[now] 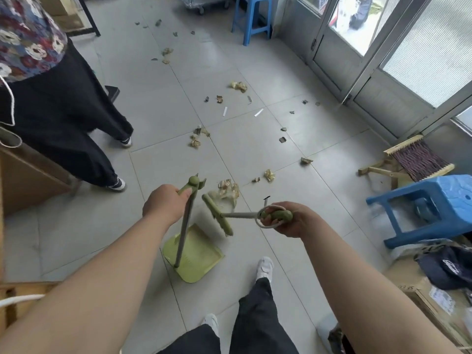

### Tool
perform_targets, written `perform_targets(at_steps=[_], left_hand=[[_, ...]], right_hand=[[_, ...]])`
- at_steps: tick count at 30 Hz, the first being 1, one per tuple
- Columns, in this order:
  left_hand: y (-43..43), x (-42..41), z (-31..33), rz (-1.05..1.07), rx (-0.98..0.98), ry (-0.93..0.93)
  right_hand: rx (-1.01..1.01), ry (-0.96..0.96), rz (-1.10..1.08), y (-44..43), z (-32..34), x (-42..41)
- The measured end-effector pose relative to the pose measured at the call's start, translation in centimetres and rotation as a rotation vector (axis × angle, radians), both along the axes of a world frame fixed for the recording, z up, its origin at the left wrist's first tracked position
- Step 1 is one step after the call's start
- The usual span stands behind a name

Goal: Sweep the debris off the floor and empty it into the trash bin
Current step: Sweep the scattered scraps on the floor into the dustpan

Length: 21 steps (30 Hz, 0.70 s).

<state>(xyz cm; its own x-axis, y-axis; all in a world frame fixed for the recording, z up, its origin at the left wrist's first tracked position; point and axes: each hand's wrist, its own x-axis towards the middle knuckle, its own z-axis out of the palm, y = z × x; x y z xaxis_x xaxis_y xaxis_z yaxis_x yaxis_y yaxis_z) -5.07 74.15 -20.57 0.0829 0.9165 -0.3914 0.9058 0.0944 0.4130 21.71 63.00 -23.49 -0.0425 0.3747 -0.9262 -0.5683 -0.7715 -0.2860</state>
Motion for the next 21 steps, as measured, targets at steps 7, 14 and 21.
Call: perform_targets(at_steps=[7, 14, 21], left_hand=[[2.4, 4.5, -0.8, 0.132, -0.017, 0.005], [5.3, 11.1, -1.0, 0.194, -0.024, 0.025], [7.9, 16.5, -1.2, 0.233, -0.012, 0.038]], right_hand=[[-0.007, -0.075, 0.261, 7.8, -1.4, 4.1], [0.041, -0.283, 0.377, 15.7, -0.7, 11.8], [0.108, -0.281, 0.214, 18.1, -0.8, 16.7]])
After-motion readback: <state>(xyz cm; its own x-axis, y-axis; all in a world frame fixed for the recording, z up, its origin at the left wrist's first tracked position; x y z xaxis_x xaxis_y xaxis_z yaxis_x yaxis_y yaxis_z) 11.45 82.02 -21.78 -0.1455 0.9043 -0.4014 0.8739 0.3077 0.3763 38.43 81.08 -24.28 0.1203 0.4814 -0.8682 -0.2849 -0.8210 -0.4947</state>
